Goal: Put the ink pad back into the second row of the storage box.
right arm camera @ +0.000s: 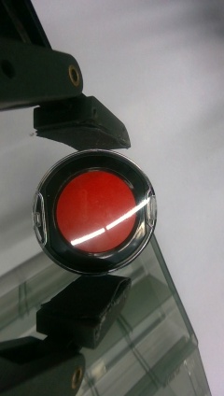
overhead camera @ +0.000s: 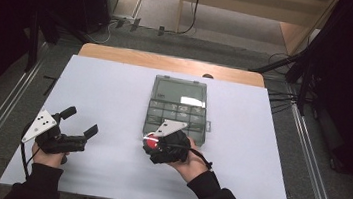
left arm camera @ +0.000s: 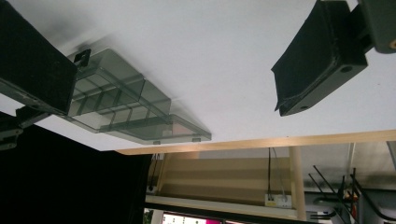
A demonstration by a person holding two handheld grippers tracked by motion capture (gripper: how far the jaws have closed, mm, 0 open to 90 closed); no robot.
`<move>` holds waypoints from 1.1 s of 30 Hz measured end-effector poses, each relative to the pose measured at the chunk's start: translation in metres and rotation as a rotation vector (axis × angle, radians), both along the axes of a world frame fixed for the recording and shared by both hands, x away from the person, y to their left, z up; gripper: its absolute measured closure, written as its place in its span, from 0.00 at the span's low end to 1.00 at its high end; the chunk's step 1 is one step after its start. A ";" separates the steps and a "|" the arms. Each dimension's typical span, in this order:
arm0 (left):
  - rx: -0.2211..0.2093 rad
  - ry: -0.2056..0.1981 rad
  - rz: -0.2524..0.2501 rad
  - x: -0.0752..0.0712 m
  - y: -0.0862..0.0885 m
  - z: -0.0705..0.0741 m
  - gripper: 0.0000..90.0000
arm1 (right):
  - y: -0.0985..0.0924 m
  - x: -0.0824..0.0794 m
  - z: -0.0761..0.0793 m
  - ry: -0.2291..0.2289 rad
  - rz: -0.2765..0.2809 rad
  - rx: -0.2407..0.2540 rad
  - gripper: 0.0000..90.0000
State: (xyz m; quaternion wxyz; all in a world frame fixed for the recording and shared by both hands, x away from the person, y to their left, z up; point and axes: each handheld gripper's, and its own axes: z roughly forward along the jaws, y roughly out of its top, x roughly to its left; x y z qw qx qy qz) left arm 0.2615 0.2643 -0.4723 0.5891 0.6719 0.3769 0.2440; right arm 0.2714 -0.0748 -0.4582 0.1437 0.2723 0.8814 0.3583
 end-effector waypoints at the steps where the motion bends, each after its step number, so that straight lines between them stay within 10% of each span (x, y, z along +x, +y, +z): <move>1: 0.000 0.000 0.000 0.000 0.000 0.000 0.00 | 0.000 0.000 0.000 0.000 0.000 0.000 0.34; 33: -0.003 0.003 -0.002 0.001 -0.001 0.000 0.00 | -0.066 0.034 0.007 0.003 -0.268 0.001 0.34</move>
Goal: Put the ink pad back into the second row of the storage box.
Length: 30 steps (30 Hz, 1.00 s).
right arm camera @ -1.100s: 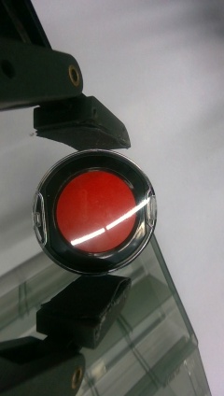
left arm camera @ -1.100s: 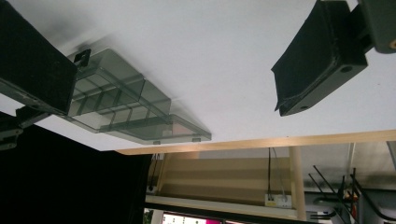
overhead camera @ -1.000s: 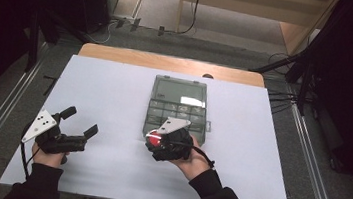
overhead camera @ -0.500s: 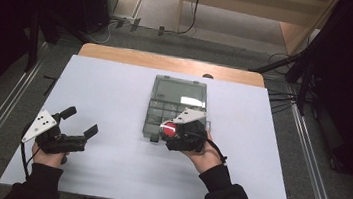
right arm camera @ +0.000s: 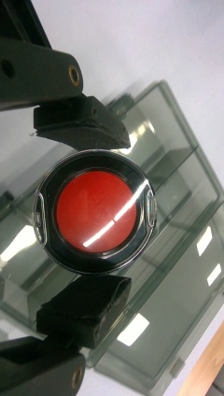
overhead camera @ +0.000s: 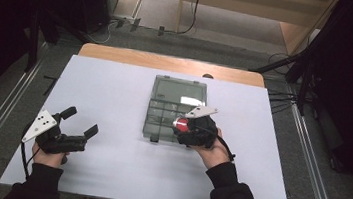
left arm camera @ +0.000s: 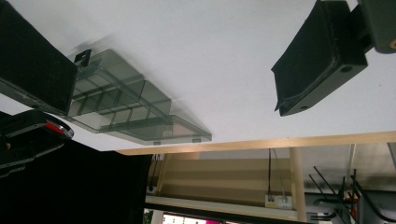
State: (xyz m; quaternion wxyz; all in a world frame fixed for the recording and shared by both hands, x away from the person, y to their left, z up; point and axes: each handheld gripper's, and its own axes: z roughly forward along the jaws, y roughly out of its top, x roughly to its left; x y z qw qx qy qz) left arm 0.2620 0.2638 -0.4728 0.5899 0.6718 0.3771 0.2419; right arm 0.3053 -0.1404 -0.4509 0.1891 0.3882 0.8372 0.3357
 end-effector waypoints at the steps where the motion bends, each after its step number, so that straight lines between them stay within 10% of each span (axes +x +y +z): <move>1: -0.001 0.001 0.000 0.000 0.000 0.000 0.00 | -0.002 0.001 -0.001 0.006 -0.004 0.002 0.34; 17: 0.002 0.002 0.001 0.000 0.000 0.000 0.00 | -0.003 0.009 -0.014 0.049 -0.029 -0.027 0.34; 20: -0.001 0.001 0.004 0.000 0.001 0.000 0.00 | -0.005 0.010 -0.014 0.058 -0.026 -0.001 0.14; 30: -0.001 0.002 0.002 0.000 0.000 0.000 0.00 | -0.016 0.005 -0.006 0.046 -0.046 0.047 0.00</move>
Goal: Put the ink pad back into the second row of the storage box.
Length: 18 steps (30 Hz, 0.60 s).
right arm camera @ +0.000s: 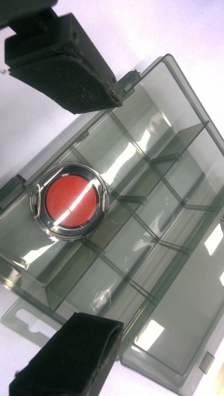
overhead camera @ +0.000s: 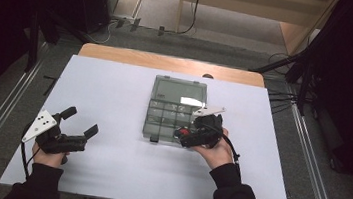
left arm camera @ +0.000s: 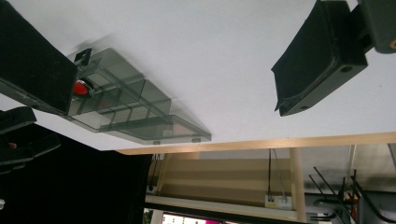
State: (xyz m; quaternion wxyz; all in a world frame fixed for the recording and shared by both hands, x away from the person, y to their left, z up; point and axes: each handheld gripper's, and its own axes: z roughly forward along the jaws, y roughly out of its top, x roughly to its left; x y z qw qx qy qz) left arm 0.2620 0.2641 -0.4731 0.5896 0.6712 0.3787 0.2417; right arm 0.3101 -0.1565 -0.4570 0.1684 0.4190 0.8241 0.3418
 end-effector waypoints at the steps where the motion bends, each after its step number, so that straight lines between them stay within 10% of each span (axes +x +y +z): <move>1: 0.000 0.000 0.000 0.000 0.000 0.000 0.00 | -0.001 -0.001 0.001 -0.006 -0.003 0.003 0.00; 18: 0.002 0.002 0.001 0.000 0.000 0.000 0.00 | -0.041 -0.020 0.006 -0.075 -0.069 0.043 0.00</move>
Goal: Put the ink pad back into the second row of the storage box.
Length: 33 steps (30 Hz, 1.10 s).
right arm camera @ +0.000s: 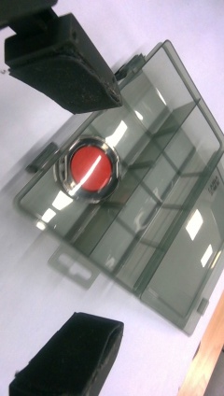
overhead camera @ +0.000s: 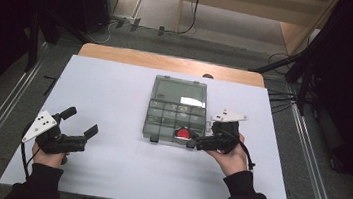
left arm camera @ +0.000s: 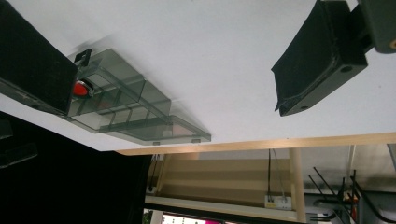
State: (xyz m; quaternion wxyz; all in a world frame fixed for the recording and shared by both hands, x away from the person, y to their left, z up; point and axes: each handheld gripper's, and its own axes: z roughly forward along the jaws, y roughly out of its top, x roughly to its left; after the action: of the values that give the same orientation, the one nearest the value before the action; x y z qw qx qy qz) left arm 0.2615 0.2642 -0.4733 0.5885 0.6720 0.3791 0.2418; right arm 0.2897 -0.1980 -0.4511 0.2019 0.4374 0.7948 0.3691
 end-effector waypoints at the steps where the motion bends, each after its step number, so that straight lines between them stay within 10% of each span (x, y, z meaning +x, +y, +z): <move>1: 0.002 0.000 0.000 0.000 0.000 0.000 0.00 | -0.003 -0.002 0.001 -0.007 -0.005 0.013 0.00; 33: 0.003 0.003 -0.001 -0.001 0.000 0.000 0.00 | -0.073 -0.048 -0.011 -0.169 -0.083 0.185 0.00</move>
State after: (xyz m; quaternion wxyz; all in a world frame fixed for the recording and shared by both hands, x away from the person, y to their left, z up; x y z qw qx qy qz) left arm 0.2609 0.2643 -0.4738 0.5871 0.6732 0.3796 0.2409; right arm 0.2415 -0.2714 -0.4625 0.2419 0.4539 0.7190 0.4675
